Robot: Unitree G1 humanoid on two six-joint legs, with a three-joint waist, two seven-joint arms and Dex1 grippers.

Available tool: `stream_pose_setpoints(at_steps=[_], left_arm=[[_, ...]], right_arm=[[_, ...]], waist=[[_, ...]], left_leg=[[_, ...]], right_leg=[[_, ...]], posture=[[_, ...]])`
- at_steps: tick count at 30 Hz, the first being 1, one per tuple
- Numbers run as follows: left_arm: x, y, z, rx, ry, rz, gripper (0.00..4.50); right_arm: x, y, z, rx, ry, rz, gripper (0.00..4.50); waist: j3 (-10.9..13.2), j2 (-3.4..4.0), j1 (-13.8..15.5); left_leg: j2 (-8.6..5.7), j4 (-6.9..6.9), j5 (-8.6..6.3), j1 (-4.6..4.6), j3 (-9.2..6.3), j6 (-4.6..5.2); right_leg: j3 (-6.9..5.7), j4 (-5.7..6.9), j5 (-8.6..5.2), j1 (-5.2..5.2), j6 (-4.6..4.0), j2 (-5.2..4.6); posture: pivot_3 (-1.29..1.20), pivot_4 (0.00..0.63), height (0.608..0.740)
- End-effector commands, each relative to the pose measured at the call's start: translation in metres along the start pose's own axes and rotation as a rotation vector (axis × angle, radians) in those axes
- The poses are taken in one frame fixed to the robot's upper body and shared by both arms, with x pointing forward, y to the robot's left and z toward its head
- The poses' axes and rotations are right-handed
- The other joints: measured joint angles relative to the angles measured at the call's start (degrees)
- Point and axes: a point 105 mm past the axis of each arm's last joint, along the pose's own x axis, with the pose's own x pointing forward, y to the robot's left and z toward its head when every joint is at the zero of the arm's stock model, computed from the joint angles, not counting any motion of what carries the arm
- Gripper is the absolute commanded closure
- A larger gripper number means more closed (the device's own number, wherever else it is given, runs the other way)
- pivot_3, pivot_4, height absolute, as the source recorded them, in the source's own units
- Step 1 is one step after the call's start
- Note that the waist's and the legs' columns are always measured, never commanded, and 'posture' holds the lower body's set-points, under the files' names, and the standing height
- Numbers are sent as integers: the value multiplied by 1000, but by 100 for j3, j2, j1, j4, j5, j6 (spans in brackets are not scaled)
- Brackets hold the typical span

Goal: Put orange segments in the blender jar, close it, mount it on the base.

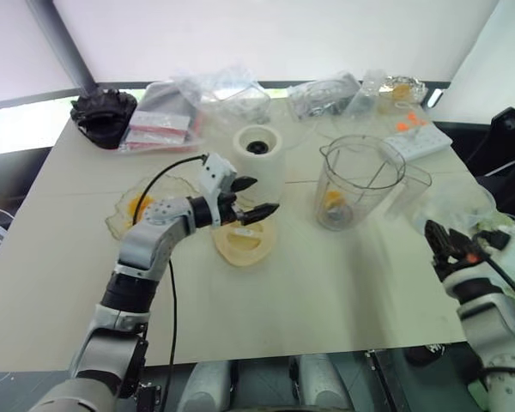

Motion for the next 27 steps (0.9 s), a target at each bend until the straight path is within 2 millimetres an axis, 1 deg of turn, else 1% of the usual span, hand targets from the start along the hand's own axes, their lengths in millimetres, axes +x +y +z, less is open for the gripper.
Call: stream_pose_setpoints(at_steps=[1,5,7,10,12,13,15,27], left_arm=[[3,-2,12,46,-30,-22,0],[0,-4,12,48,-29,-22,0],[-2,-3,12,48,-29,-14,0],[-5,-1,11,45,-29,2,0],[-7,-2,11,45,-29,8,0],[-7,-3,11,45,-29,10,0],[-8,-3,11,44,-29,14,0],[-9,-5,10,41,-25,17,0]], right_arm=[[10,7,4,-48,-17,10,2059],[20,16,-4,-80,-8,31,2059],[22,18,-7,-96,-3,37,2059],[23,25,-11,-134,5,70,2059],[26,30,-13,-157,5,85,1486],[28,31,-13,-170,1,85,1118],[30,31,-12,-182,-5,84,170],[49,27,-2,-222,-59,40,170]], waist=[[0,0,-4],[0,0,-6],[0,0,-7],[0,0,-8],[0,0,-12],[0,0,-15],[0,0,-12],[0,0,-19]], left_leg=[[1,-1,0,0,-1,0],[-2,-6,0,1,-1,0],[-2,-7,0,1,-1,0],[-1,-7,0,1,-1,0],[-1,-7,0,1,-2,0],[0,-7,0,1,-1,0],[0,-6,0,1,-1,0],[-3,-7,0,1,0,0]], right_leg=[[-1,0,0,0,0,2],[-3,3,0,-4,1,7],[-3,5,9,-5,17,7],[-3,4,10,-6,18,7],[-3,5,10,-6,18,7],[-3,5,10,-6,18,7],[-3,5,10,-6,17,7],[-3,6,11,-7,18,8]], posture=[[0,150,740],[0,150,740],[0,150,740],[0,150,740],[0,150,740],[0,150,740],[0,150,740],[0,150,740]])
